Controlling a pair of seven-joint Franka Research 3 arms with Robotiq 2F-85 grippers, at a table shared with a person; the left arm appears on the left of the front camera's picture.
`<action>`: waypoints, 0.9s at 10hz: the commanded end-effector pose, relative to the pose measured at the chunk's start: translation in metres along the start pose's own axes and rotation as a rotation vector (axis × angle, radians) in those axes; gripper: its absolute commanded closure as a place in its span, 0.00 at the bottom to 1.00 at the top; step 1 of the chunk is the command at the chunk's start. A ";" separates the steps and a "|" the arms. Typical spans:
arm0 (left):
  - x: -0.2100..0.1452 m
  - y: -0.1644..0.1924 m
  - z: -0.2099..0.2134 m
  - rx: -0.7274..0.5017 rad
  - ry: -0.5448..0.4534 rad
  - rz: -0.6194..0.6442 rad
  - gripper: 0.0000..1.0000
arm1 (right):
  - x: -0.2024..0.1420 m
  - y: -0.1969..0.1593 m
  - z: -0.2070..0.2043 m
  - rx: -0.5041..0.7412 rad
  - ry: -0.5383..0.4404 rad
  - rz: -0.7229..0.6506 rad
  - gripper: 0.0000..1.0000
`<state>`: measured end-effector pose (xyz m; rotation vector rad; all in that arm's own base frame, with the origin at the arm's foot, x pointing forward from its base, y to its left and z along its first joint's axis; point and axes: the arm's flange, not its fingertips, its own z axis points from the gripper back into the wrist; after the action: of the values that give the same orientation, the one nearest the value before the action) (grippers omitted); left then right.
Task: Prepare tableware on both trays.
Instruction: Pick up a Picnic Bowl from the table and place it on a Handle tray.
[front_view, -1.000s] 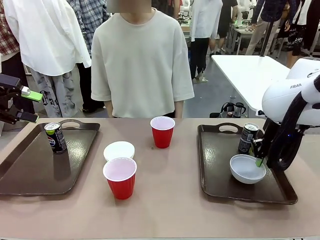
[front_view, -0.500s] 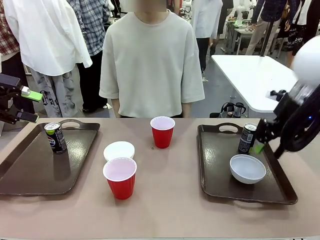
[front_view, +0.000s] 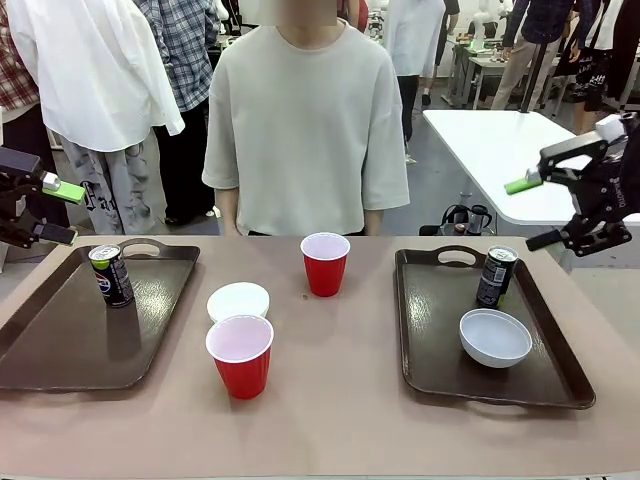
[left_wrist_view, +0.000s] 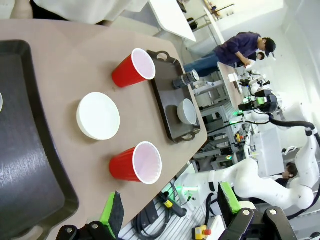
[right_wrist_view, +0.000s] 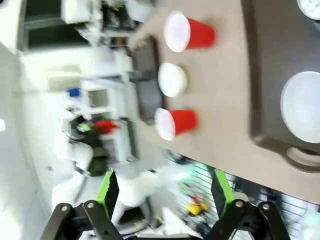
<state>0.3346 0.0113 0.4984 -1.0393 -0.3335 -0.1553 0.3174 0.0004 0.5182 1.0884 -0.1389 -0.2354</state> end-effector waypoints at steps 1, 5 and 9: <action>0.000 -0.001 0.000 -0.020 -0.008 -0.004 0.00 | -0.021 -0.017 -0.012 0.153 -0.088 -0.058 0.04; 0.000 -0.001 0.000 -0.020 -0.008 -0.004 0.00 | 0.004 0.001 0.008 0.089 -0.043 -0.047 0.04; 0.000 -0.001 0.000 -0.020 -0.008 -0.004 0.00 | 0.004 0.001 0.008 0.089 -0.043 -0.047 0.04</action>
<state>0.3346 0.0113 0.4985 -1.0392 -0.3335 -0.1553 0.3196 -0.0056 0.5222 1.1721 -0.1541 -0.3192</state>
